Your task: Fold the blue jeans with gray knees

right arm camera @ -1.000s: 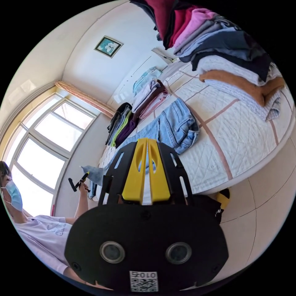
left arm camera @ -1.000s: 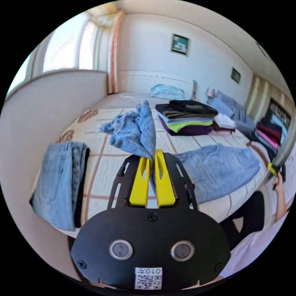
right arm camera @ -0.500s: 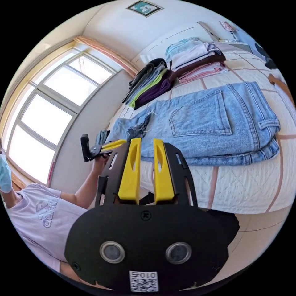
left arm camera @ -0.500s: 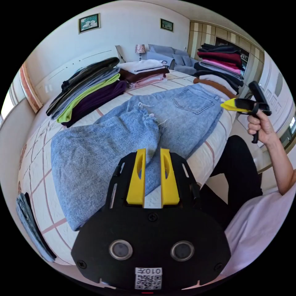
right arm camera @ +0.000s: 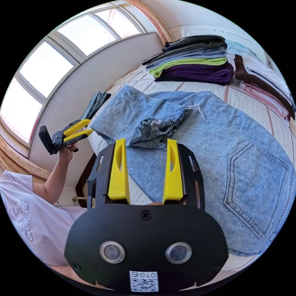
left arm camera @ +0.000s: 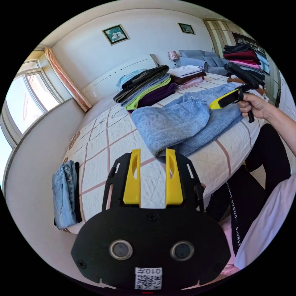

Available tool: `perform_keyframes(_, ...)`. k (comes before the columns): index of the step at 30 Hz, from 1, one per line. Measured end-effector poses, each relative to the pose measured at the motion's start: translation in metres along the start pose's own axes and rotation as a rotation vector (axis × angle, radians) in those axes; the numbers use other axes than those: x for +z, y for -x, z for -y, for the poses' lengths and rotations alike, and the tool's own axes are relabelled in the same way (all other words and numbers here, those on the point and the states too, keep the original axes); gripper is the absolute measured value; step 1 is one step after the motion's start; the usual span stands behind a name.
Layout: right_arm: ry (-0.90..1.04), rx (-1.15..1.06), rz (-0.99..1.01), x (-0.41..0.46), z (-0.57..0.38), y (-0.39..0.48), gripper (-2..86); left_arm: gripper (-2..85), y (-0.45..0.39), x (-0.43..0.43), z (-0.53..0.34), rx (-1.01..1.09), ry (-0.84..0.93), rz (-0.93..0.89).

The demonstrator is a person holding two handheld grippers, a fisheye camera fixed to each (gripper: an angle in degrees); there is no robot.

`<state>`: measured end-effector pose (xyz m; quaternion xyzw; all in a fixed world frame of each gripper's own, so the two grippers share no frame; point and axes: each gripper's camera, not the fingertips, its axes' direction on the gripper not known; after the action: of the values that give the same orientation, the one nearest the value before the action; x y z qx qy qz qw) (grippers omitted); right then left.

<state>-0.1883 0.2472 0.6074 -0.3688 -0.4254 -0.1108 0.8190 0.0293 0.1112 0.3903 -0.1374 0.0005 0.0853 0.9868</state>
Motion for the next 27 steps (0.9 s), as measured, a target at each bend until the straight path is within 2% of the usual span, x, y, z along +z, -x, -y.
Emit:
perform_keyframes(6, -0.005, 0.086, -0.012, 0.033, 0.015, -0.001, 15.4, 13.3, -0.007, 0.041, -0.015, -0.048, 0.042, -0.038)
perform_keyframes(12, -0.032, 0.137, -0.079, 0.05, 0.014, 0.006, 14.1, 13.9, -0.004, 0.031, -0.028, -0.078, 0.056, -0.104)
perform_keyframes(14, -0.058, 0.198, -0.075, 0.054, 0.012, 0.004, 11.8, 13.5, -0.006, 0.044, -0.033, -0.064, 0.112, -0.057)
perform_keyframes(16, -0.041, 0.246, -0.071, 0.058, 0.013, 0.004, 9.3, 12.6, 0.004, 0.061, -0.041, -0.125, 0.114, -0.092)
perform_keyframes(19, -0.031, 0.211, -0.09, 0.055, 0.017, 0.011, 6.9, 10.4, 0.024, 0.066, -0.051, -0.225, 0.074, -0.06)
perform_keyframes(22, -0.029, 0.192, -0.007, 0.038, 0.029, 0.003, 6.1, 7.8, 0.042, 0.082, -0.057, -0.26, 0.125, -0.094)
perform_keyframes(24, -0.091, 0.163, 0.023, 0.008, 0.039, 0.002, 5.8, 6.1, 0.051, 0.08, -0.059, -0.251, 0.142, -0.099)
perform_keyframes(27, -0.205, -0.022, -0.082, -0.053, 0.046, 0.032, 5.7, 4.5, 0.058, 0.072, -0.067, -0.218, 0.134, -0.099)
